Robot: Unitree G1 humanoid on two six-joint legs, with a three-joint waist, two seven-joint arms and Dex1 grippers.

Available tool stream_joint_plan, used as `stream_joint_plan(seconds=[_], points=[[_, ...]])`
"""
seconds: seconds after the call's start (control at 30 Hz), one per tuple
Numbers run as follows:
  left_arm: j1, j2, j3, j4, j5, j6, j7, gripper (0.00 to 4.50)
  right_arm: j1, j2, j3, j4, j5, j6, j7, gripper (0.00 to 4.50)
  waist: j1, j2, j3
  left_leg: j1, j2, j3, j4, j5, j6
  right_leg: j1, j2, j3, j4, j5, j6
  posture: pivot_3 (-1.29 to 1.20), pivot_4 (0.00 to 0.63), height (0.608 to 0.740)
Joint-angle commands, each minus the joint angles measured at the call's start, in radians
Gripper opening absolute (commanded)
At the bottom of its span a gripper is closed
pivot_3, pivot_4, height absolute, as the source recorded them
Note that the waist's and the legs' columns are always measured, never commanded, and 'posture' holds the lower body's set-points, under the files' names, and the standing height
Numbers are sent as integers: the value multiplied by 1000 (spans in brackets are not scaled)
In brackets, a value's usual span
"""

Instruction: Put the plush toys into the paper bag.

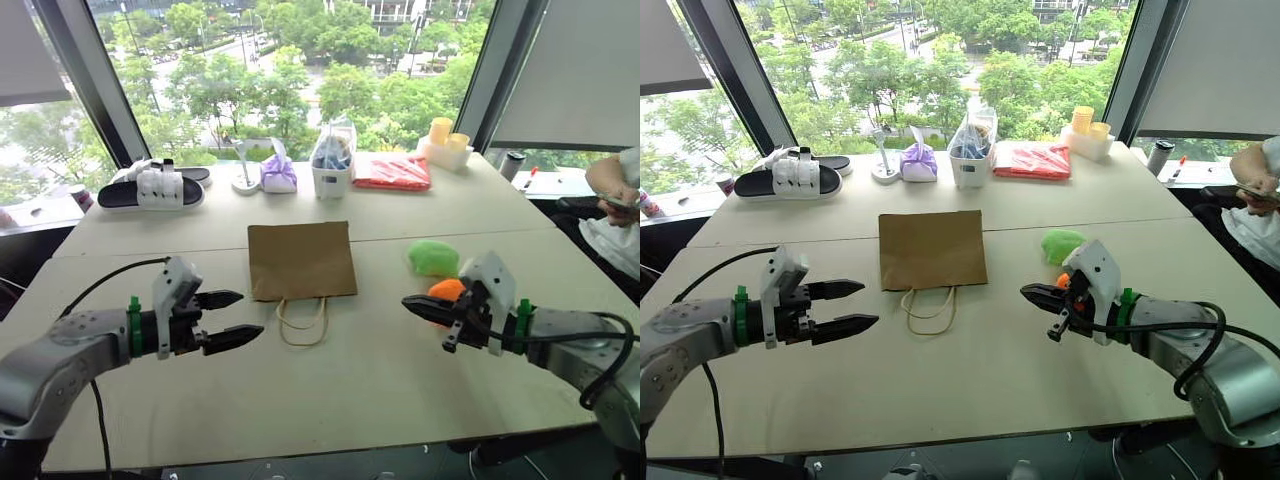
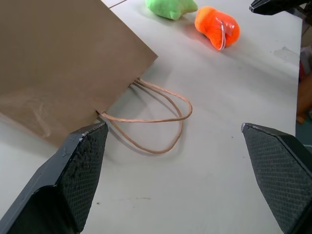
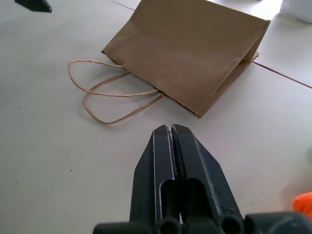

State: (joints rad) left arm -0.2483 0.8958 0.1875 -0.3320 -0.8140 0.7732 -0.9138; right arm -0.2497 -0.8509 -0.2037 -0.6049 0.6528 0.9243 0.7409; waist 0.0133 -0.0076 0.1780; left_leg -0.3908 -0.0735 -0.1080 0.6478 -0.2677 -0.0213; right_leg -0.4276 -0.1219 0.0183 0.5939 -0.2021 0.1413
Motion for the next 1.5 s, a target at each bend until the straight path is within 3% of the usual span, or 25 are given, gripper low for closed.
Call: stream_joint_plan(seconds=[0.03, 0.2, 0.33, 0.67, 0.93, 1.27, 1.37, 1.5], points=[[-46, 2, -10, 18, 33, -35, -25, 4474, -49, -21, -29, -12, 41, 6, 9, 0, -2, -1, 0, 0, 0, 0, 0, 0, 0, 0, 0, 0, 0, 0, 0, 0, 150, 740], [-31, 17, -32, -16, 64, -60, -74, 4474, -45, -17, -35, -39, 66, 31, -27, 0, -2, -1, 0, -1, 0, 0, -1, 0, 0, -1, 0, 0, 0, 1, 1, 0, 150, 740], [-46, 31, -113, 50, 238, -233, -130, 4474, -36, -4, -35, -39, 66, 12, -51, 0, -1, -1, 0, 0, 1, 0, -1, 0, 0, -1, 0, 0, 0, 0, 0, 0, 150, 740], [-136, -9, -159, 171, 315, -343, -224, 4474, 1, 8, -23, -59, 52, -19, -102, 0, -3, -1, 1, -1, 1, 0, -1, 0, 0, -1, 0, 0, 0, 2, 3, 0, 150, 740], [-218, -98, -286, 368, 594, -871, -279, 4474, 35, 17, -19, -97, 56, -27, -145, 0, 3, -2, 1, -1, 0, 1, 0, 0, 0, -1, -1, 0, 0, 2, 3, 0, 150, 740], [-462, -317, -428, 828, 773, -1265, -289, 4474, 44, 28, 1, -134, 69, -8, -201, 0, 0, -2, 1, -1, -2, 0, 2, 0, 0, 0, -1, 0, 0, 2, 4, 0, 150, 740], [-505, -341, -438, 917, 788, -1318, -296, 3687, 52, 30, -6, -147, 74, 0, -217, 0, -5, -2, 1, -1, -2, 1, 1, -1, 0, -1, -1, 0, 1, 2, 4, 0, 150, 740], [-548, -352, -434, 991, 780, -1352, -319, 1641, 65, 38, -13, -161, 75, 2, -244, 0, -2, -2, 1, -1, -1, 0, 1, -1, 0, -1, 0, 0, 1, 2, 4, 0, 150, 740]])
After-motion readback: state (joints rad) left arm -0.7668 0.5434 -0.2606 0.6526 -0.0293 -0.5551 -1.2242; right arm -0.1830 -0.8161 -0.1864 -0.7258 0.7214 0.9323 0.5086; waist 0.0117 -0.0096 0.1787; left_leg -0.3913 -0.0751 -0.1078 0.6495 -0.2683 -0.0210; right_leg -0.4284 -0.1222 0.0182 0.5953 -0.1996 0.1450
